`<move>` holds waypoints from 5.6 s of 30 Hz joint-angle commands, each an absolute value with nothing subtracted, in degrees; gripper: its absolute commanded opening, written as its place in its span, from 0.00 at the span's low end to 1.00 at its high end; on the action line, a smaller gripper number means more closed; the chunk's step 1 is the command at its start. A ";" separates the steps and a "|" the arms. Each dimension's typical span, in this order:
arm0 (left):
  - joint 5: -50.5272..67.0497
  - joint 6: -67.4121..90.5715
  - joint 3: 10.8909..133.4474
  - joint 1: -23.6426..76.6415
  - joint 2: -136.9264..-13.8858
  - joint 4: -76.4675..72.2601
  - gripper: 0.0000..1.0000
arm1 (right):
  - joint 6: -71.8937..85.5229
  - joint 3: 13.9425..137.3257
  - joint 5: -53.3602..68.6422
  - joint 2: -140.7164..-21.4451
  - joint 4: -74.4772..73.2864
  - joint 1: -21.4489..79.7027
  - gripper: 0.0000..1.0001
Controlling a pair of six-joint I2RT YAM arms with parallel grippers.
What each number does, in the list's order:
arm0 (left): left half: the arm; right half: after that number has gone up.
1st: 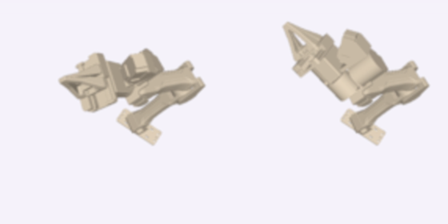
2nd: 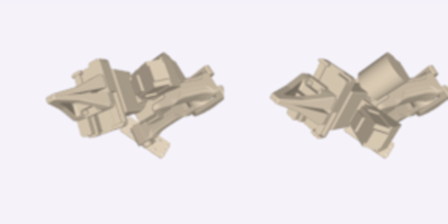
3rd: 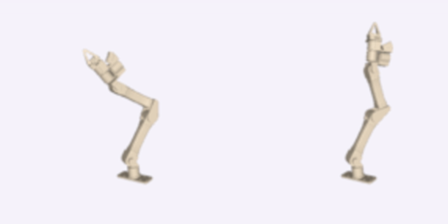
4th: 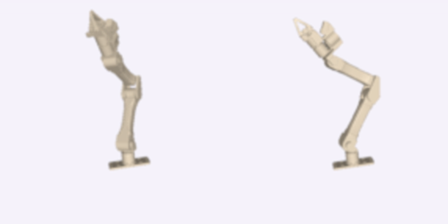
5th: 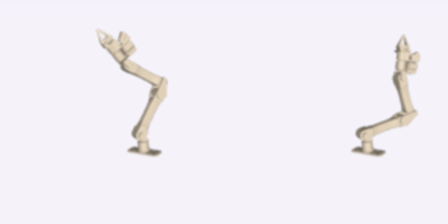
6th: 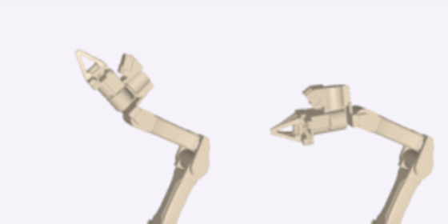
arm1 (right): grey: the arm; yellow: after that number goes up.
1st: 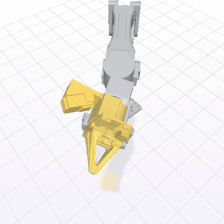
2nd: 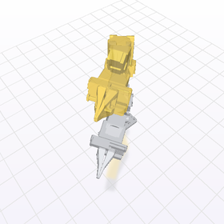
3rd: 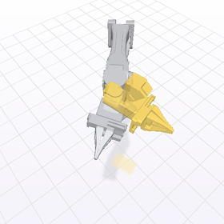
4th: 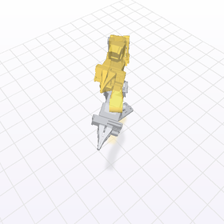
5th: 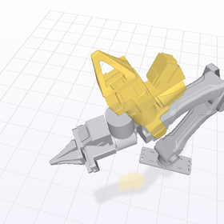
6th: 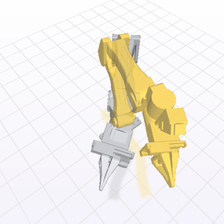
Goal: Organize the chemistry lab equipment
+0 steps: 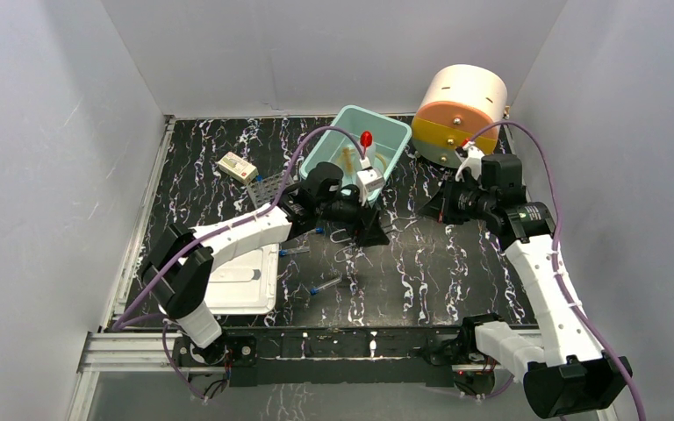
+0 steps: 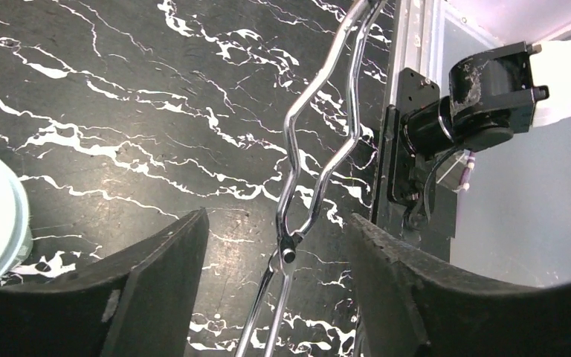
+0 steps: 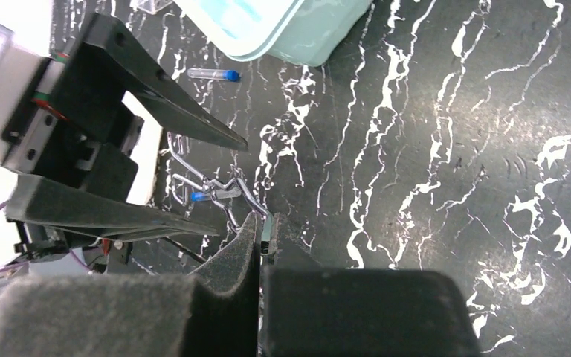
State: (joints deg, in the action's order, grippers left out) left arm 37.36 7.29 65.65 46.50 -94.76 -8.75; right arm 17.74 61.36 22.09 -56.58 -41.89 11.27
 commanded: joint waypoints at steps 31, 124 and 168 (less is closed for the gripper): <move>32.37 -3.91 68.21 47.34 -85.71 4.97 0.40 | 20.19 66.54 35.60 -62.63 -26.56 11.07 0.00; -1.41 -1.59 125.25 32.87 -132.39 32.17 0.03 | 34.32 83.02 27.26 -69.93 -19.30 11.12 0.58; -18.84 32.34 73.32 20.28 -77.15 29.08 0.58 | 9.38 82.03 9.12 -78.79 -25.58 42.95 0.61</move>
